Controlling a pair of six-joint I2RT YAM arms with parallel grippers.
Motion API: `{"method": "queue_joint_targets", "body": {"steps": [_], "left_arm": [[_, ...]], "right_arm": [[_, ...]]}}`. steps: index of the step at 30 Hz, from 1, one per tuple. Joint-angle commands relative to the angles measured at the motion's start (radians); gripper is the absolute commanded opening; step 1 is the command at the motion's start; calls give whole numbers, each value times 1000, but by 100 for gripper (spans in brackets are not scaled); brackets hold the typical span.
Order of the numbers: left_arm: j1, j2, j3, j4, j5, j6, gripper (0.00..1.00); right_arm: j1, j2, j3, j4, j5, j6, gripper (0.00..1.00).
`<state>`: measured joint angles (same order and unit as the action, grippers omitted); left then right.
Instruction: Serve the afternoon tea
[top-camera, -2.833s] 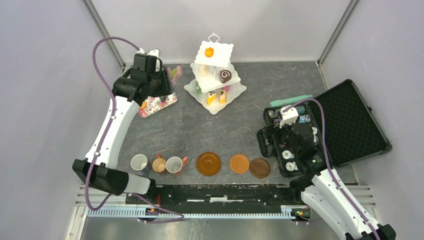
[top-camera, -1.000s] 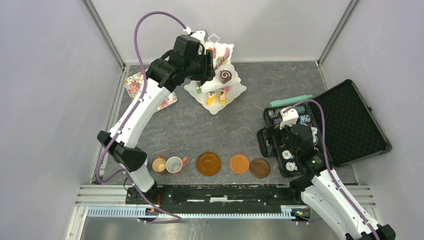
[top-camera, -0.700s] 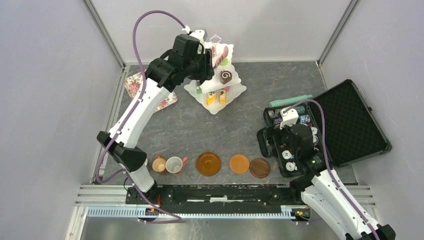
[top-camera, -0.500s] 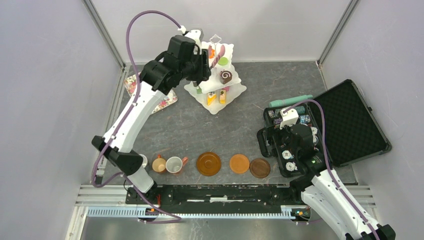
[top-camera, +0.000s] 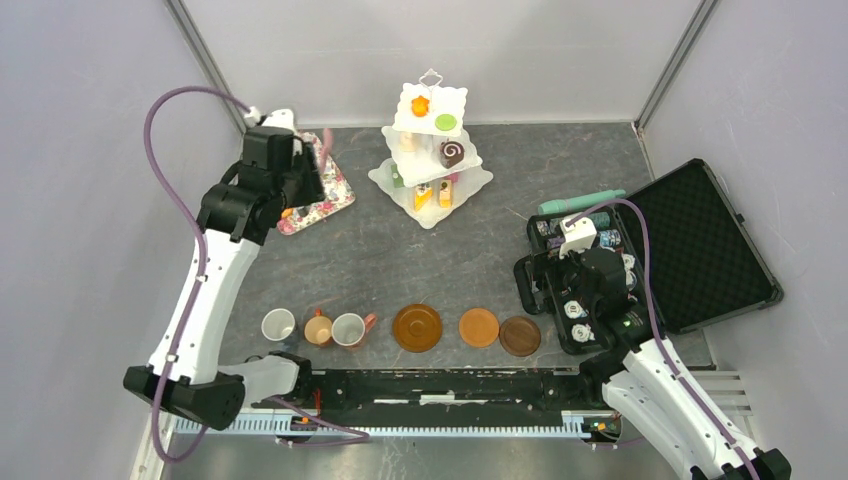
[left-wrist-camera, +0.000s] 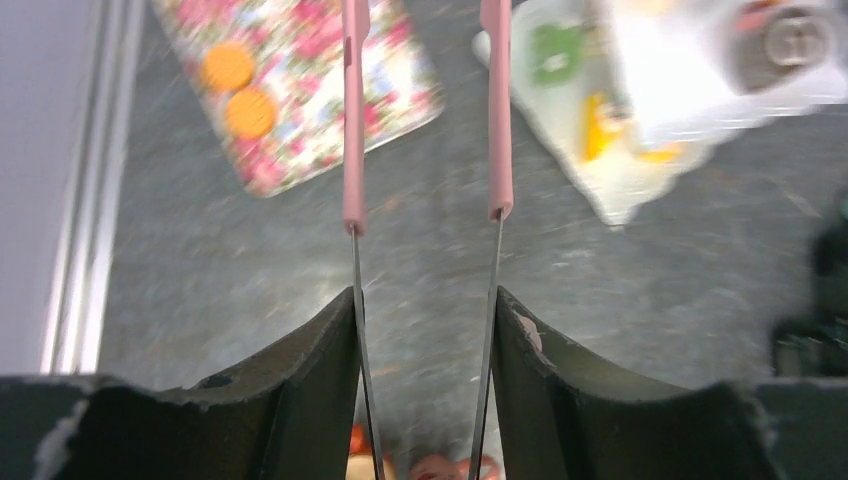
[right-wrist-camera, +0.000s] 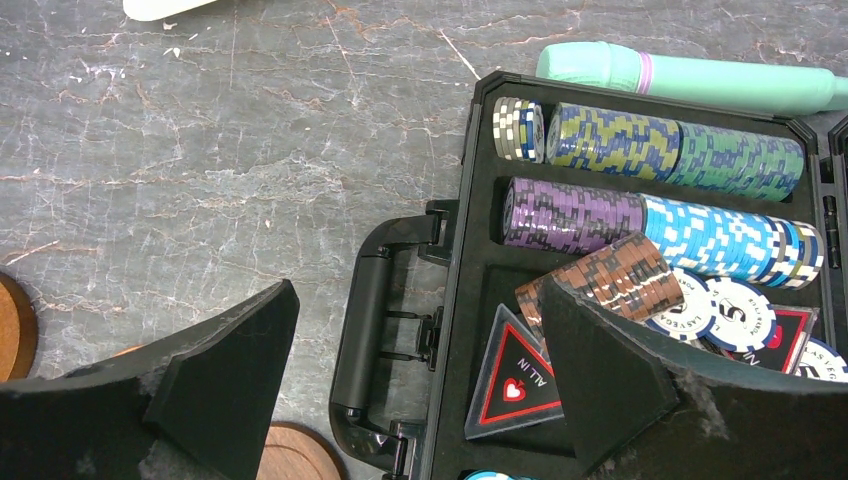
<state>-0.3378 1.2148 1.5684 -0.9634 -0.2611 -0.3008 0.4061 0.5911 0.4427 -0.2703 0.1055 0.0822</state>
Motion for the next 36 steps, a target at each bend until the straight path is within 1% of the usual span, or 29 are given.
{"method": "queue_joint_targets", "body": {"steps": [1, 3, 6, 14, 23, 29, 36], "left_arm": [[176, -14, -153, 37, -14, -25, 54], [243, -1, -203, 54, 3, -53, 54], [319, 35, -251, 93, 66, -98, 54], [423, 182, -262, 103, 93, -138, 54], [447, 251, -278, 175, 123, -130, 54], [448, 307, -278, 185, 130, -126, 54], [460, 337, -288, 212, 122, -117, 54]], "right_arm": [[7, -2, -7, 37, -13, 7, 98], [7, -3, -6, 35, -13, 7, 98], [8, -7, -5, 34, -11, 8, 98], [11, -11, -5, 32, -1, 8, 98], [12, -2, -6, 33, -3, 8, 98], [12, -3, -7, 34, 3, 8, 98], [13, 4, -6, 34, 4, 7, 98]]}}
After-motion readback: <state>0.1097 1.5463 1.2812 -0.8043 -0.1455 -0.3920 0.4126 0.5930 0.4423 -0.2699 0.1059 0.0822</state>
